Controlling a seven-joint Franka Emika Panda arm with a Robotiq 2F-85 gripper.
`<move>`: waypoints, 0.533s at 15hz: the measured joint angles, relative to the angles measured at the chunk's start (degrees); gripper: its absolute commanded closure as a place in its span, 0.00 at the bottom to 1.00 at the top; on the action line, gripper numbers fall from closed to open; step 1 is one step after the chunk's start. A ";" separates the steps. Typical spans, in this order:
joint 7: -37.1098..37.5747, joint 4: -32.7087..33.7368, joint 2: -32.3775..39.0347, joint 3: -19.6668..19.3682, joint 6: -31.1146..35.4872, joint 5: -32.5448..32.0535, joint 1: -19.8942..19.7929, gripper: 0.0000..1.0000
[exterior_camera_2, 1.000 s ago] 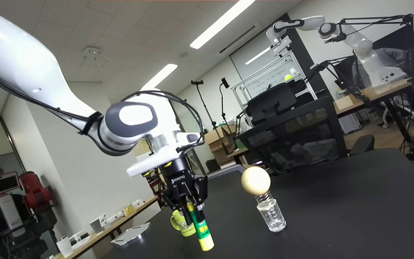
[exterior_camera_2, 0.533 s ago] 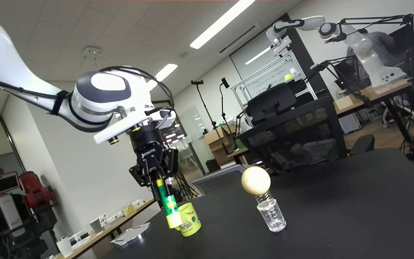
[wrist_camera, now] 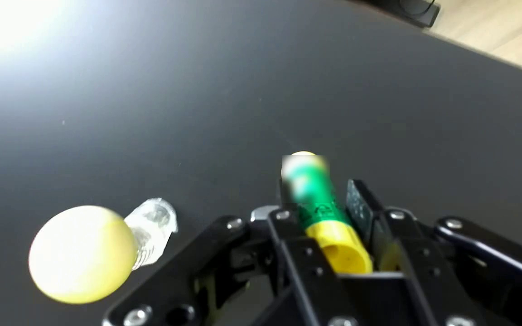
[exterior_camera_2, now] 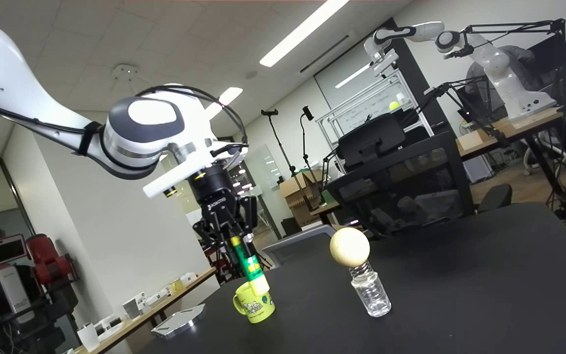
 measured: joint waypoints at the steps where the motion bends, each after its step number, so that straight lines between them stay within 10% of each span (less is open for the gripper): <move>1: -0.33 1.78 2.13 -0.11 2.94 1.13 -0.03 0.92; 8: -1.04 20.90 19.31 3.07 10.32 3.14 0.14 0.92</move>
